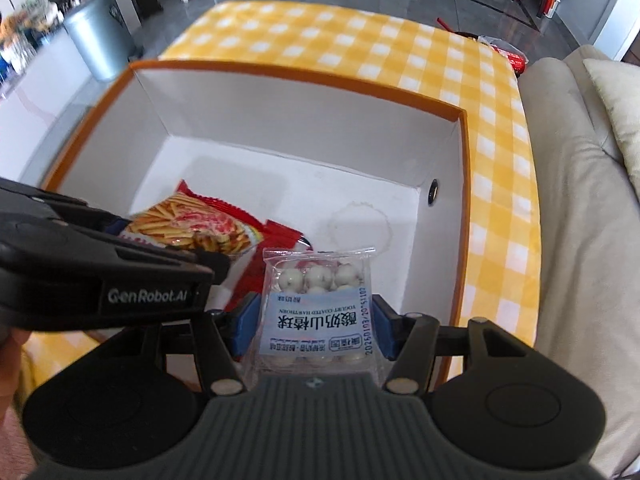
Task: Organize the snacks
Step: 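Carry both packs over the orange box and open both tools to drop them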
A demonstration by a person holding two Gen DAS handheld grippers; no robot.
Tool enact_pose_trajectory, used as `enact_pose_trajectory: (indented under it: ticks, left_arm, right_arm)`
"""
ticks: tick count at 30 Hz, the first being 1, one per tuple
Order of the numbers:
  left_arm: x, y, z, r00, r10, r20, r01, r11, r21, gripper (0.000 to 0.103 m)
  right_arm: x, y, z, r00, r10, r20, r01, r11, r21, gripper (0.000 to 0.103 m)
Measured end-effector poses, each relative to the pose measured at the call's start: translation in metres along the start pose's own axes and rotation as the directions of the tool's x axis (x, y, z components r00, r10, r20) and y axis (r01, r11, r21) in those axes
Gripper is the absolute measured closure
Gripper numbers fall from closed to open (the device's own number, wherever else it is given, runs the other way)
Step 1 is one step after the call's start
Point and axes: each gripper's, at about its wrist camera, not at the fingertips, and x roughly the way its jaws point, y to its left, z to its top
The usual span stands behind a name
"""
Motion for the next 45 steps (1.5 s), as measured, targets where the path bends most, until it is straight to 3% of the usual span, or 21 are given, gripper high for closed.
enact_pose_trajectory:
  ticks: [8, 13, 17, 30, 39, 45]
  left_arm:
    - [0.006, -0.006, -0.005, 0.987, 0.157, -0.029, -0.152, 0.979, 0.137, 0.051]
    - [0.008, -0.017, -0.004, 0.964, 0.268, -0.001, -0.259, 0.935, 0.241, 0.050]
    - [0.012, -0.020, -0.003, 0.961, 0.278, -0.015, -0.263, 0.925, 0.274, 0.049]
    - [0.012, -0.016, 0.003, 0.970, 0.229, -0.088, -0.195, 0.937, 0.289, 0.033]
    - [-0.010, -0.012, 0.002, 0.976, 0.209, -0.057, -0.188, 0.949, 0.252, 0.028]
    - [-0.032, -0.014, -0.002, 0.976, 0.219, -0.012, -0.209, 0.943, 0.257, 0.027]
  right_arm:
    - [0.019, 0.007, 0.003, 0.995, -0.063, -0.083, 0.060, 0.997, -0.040, 0.047]
    - [0.024, 0.009, 0.003, 0.991, -0.084, -0.103, 0.078, 0.995, -0.060, 0.046]
    - [0.025, 0.011, 0.003, 0.990, -0.088, -0.107, 0.080, 0.994, -0.073, 0.046]
    - [0.028, 0.012, 0.011, 0.984, -0.044, -0.172, 0.026, 0.994, -0.110, 0.041]
    - [0.011, 0.015, 0.017, 0.984, -0.044, -0.171, 0.021, 0.991, -0.134, 0.026]
    - [-0.006, 0.014, 0.017, 0.987, -0.030, -0.156, 0.013, 0.994, -0.110, 0.025]
